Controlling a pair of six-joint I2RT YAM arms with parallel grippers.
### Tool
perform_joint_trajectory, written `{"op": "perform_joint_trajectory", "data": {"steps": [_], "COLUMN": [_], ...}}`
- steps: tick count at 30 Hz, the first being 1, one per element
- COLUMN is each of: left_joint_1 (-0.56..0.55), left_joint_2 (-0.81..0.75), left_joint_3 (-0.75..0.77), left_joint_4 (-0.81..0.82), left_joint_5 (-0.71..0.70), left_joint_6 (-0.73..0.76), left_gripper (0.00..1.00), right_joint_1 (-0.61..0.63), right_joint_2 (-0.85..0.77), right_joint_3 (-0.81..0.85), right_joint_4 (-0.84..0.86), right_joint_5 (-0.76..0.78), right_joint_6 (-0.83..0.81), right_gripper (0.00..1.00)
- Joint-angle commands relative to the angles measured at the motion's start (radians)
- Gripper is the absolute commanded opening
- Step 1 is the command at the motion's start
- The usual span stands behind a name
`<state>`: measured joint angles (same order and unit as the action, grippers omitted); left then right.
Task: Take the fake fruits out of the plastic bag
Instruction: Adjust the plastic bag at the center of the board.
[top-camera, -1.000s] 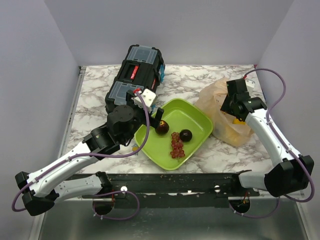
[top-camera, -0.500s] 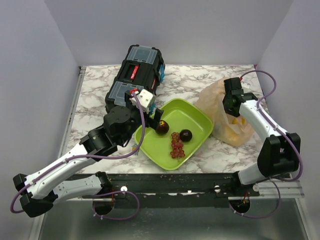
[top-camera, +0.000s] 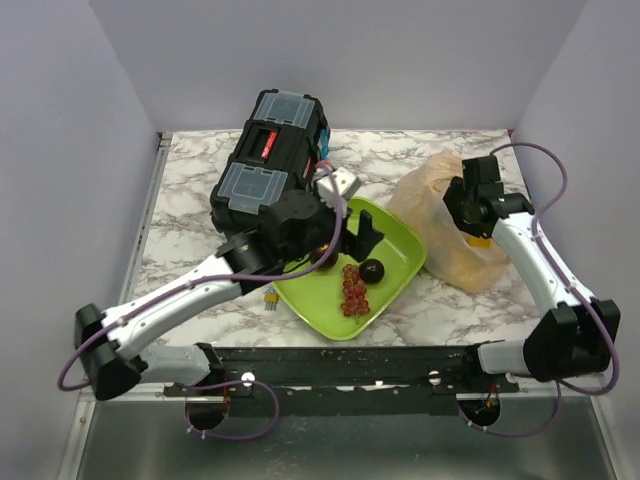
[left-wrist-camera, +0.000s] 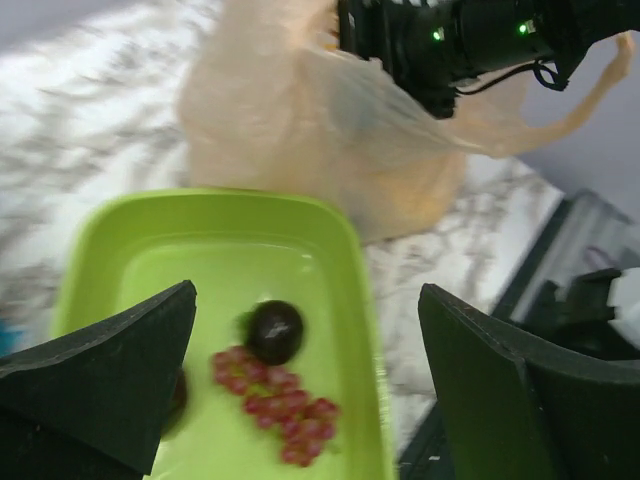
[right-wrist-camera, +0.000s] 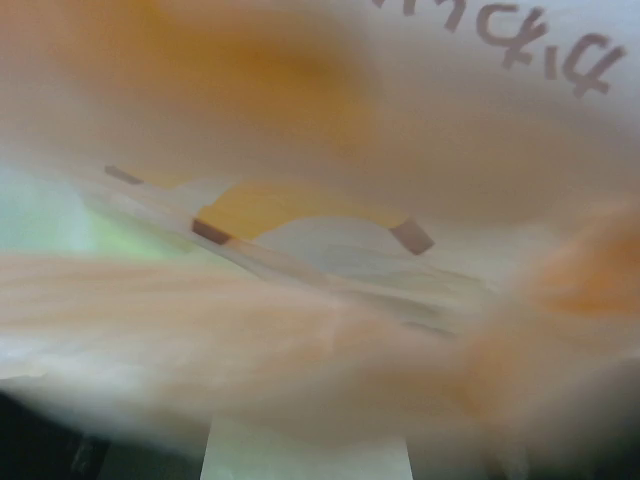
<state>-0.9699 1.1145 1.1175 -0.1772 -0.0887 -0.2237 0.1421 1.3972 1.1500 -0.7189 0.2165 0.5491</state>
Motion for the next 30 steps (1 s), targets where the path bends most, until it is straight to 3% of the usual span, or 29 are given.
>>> {"op": "perform_joint_trajectory", "data": {"steps": [1,8,11,16,24,30], "left_joint_1": [0.002,0.001,-0.022,-0.059,-0.054,-0.049], "left_joint_2": [0.245,0.547,0.622,0.747,0.873,0.845], "left_joint_3": [0.156,0.300,0.367,0.549,0.725,0.672], "left_joint_4": [0.134,0.323,0.317,0.101,-0.079,-0.095], "left_joint_5": [0.271,0.260,0.186,-0.018,-0.085,-0.130], "left_joint_6": [-0.334,-0.573,-0.609,-0.672,-0.732,-0.780], "left_gripper": [0.91,0.90,0.90,0.86,0.80,0.75], "right_joint_1": [-0.004,-0.005,-0.004,-0.005,-0.005,-0.006], "right_joint_2": [-0.096,-0.139,-0.177,-0.219,-0.215,-0.228], "right_joint_3": [0.003,0.011,-0.006,-0.018,-0.015,-0.010], "right_joint_4": [-0.055,-0.133,-0.129,-0.085,-0.111,-0.119], "right_joint_5": [-0.064,0.071,0.135,0.099,0.138,0.173], "right_joint_6": [-0.011,0.037,0.060,0.048,0.021,0.022], "right_gripper": [0.67,0.70,0.68,0.67,0.67,0.67]}}
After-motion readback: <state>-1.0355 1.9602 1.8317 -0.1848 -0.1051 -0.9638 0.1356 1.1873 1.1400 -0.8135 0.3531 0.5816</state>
